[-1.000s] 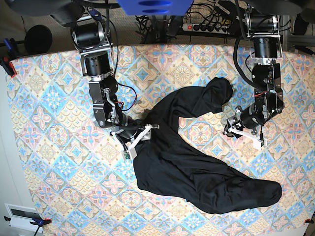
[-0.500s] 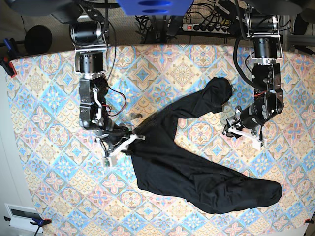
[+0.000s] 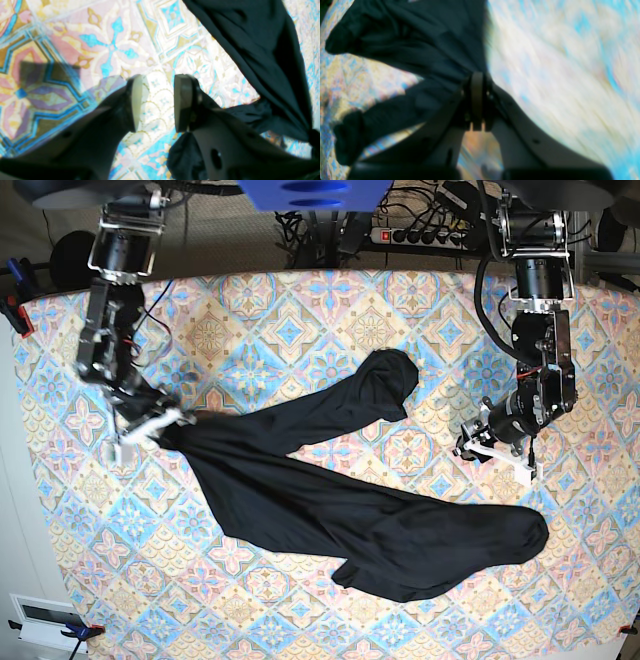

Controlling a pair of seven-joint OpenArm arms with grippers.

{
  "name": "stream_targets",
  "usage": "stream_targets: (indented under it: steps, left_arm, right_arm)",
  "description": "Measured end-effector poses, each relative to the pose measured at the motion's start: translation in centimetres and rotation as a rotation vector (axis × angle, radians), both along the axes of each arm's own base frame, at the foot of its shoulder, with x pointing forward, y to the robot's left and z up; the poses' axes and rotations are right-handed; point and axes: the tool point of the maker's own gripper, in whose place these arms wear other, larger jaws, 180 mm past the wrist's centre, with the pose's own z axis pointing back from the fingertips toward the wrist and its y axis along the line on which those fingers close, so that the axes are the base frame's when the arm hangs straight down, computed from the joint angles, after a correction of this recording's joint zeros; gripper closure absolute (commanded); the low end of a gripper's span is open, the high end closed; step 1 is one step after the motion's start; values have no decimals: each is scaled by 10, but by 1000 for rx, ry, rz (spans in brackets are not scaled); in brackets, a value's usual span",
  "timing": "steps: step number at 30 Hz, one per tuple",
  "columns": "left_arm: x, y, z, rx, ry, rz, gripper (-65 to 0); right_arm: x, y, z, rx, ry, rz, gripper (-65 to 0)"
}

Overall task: Layout the t-shirt on the table in an organized manner, then fold the t-shirt properly
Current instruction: 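Drag the held fabric with the right gripper away from the left gripper, then grasp the shirt edge with the left gripper and pull it outward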

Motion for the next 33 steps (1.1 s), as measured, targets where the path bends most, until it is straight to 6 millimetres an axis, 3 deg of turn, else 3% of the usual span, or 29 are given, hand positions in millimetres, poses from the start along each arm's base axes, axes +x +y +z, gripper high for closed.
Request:
stream_targets:
  steps: [6,10,13,17,26,33]
  left_arm:
    - [13,0,14,0,-35,-1,-295]
    - [25,1,27,3,-72,0,-338]
    - [30,12,30,83,-77,8,-348]
    - [48,31,38,232,-148,68,-348]
    - [59,35,-15,635,-149,-53,-348]
    - [69,26,-38,730,-156,-139,-347]
  right_arm:
    - [-7,-79,40,8,-101,-148,0]
    - [-18,-110,46,-15,-104,-215,0]
    - [-21,-125,53,-30,-114,-242,0]
    - [-21,-139,63,-39,-141,-276,0]
    - [-22,-146,64,-73,-131,-278,0]
    - [-22,-147,66,-72,-134,-279,0]
